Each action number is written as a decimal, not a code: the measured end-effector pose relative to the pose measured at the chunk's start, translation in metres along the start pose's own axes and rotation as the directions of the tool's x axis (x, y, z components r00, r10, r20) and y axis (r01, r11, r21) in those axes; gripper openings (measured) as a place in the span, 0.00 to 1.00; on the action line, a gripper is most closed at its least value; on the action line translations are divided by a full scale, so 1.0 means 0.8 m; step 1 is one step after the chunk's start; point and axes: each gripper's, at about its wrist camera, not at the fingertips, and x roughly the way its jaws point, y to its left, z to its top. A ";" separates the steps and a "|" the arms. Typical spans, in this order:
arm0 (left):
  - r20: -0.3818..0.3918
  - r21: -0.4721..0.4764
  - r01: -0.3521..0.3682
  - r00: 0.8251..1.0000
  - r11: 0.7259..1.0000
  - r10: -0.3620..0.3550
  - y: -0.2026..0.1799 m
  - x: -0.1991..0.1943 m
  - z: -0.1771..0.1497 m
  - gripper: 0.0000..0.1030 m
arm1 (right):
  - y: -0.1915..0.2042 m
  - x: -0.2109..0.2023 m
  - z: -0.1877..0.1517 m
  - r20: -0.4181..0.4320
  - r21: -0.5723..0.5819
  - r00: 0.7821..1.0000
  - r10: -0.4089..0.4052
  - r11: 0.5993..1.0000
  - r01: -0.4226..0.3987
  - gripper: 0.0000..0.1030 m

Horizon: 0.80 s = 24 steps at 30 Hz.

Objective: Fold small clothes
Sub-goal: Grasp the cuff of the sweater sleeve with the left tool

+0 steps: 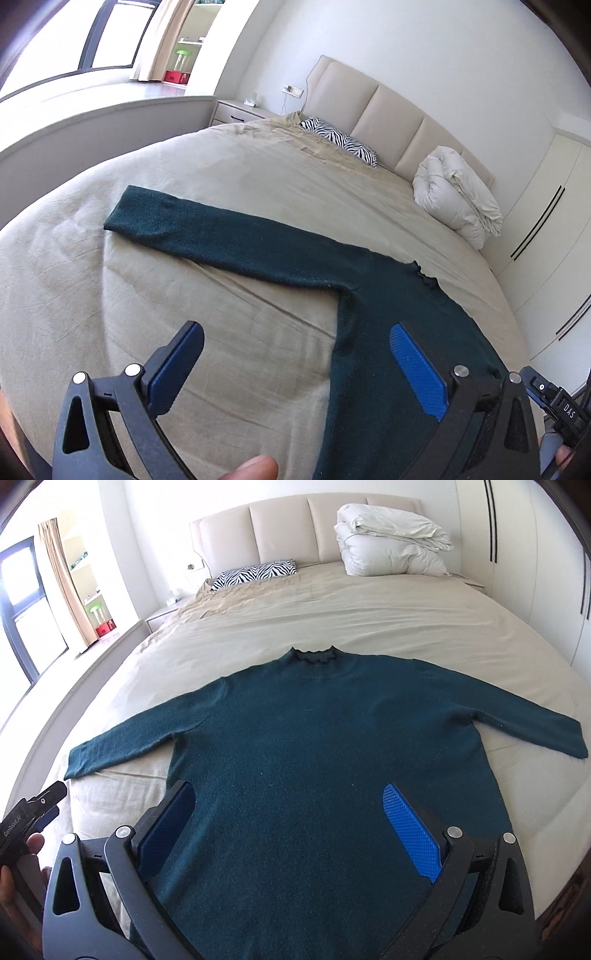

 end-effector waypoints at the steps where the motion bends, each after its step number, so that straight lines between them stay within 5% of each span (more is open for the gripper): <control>1: -0.045 -0.005 -0.014 0.999 1.000 0.014 0.008 0.009 0.004 1.00 | 0.007 0.002 0.005 0.012 -0.012 1.000 0.003 1.000 -0.003 1.00; 3: -0.178 -0.093 -0.028 0.984 0.995 0.011 0.039 0.037 0.014 1.00 | 0.021 0.006 0.014 0.033 -0.031 0.999 0.021 0.999 -0.020 1.00; 4: -0.173 -0.178 0.006 0.984 0.984 -0.038 0.061 0.042 0.018 1.00 | 0.027 0.009 0.017 0.038 -0.035 0.999 0.036 0.999 -0.034 1.00; 7: -0.038 -0.376 0.048 0.997 0.925 -0.067 0.121 0.044 0.033 1.00 | 0.043 0.018 0.026 0.030 -0.035 0.996 0.089 0.995 -0.088 1.00; 11: 0.022 -0.573 0.080 0.996 0.815 -0.081 0.196 0.082 0.050 1.00 | 0.053 0.036 0.032 0.010 0.008 0.985 0.171 0.985 -0.171 0.99; 14: 0.063 -0.686 0.094 0.996 0.721 -0.070 0.239 0.109 0.051 1.00 | 0.054 0.054 0.035 -0.009 0.044 0.978 0.207 0.978 -0.206 0.87; 17: 0.117 -0.768 0.133 0.991 0.627 -0.067 0.266 0.125 0.047 0.99 | 0.050 0.077 0.035 -0.043 0.081 0.971 0.236 0.969 -0.232 0.79; 24: 0.162 -0.820 0.148 0.986 0.552 -0.022 0.278 0.144 0.067 0.99 | 0.049 0.107 0.032 -0.056 0.127 0.958 0.281 0.954 -0.273 0.72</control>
